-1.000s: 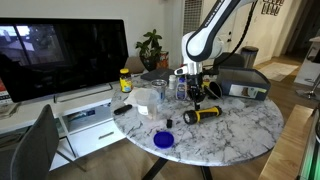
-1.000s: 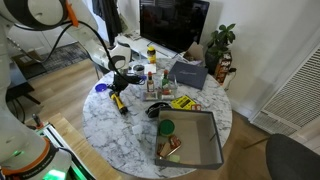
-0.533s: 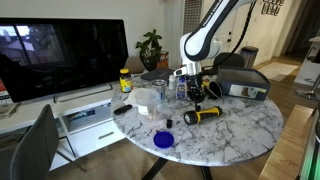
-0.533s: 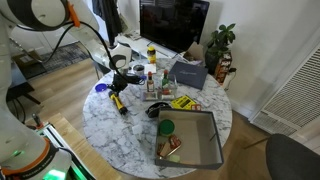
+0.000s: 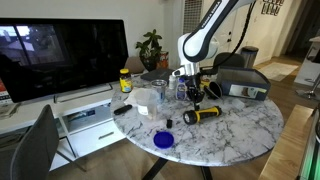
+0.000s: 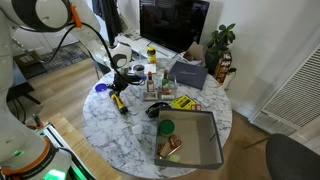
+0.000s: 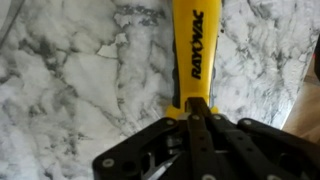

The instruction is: Turn on the torch light

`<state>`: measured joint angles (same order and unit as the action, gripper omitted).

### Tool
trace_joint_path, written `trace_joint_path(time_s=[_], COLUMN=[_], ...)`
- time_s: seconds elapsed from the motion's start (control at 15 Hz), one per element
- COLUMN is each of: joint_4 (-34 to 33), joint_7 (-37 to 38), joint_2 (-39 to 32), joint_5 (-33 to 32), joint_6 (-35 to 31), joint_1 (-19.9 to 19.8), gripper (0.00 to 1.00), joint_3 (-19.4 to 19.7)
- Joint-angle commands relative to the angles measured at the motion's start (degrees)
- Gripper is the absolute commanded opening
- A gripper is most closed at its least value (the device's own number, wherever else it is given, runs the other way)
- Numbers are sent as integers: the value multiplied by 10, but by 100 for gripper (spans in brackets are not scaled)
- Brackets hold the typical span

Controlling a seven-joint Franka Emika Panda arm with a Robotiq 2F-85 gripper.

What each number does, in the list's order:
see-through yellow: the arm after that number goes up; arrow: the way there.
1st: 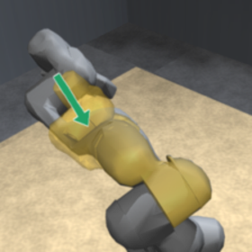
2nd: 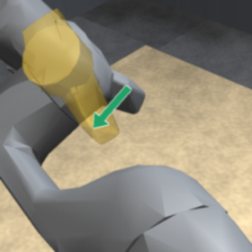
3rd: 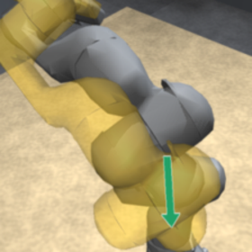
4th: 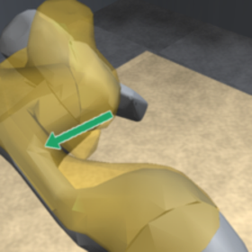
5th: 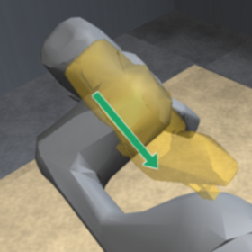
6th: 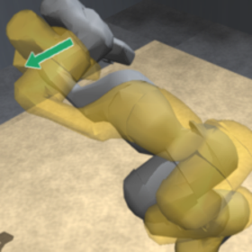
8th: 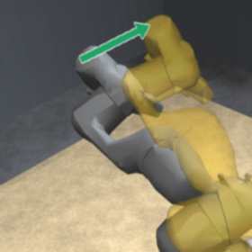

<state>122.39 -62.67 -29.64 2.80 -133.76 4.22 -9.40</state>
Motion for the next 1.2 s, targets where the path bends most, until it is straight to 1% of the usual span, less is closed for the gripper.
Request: trace_joint_path(time_s=[0.0,0.13,0.6,0.73,1.0,1.13], joint_4=[-20,-25,-49,-45,-7,5], joint_7=[55,70,85,81,65,55], joint_2=[-50,-56,-79,-63,-4,10], joint_5=[-22,-25,-19,-11,6,19], joint_6=[-7,4,40,44,38,35], joint_1=[13,13,10,2,-25,-39], gripper=[0,0,0,0,0,0], joint_3=[-5,-9,-16,-18,-19,-23])
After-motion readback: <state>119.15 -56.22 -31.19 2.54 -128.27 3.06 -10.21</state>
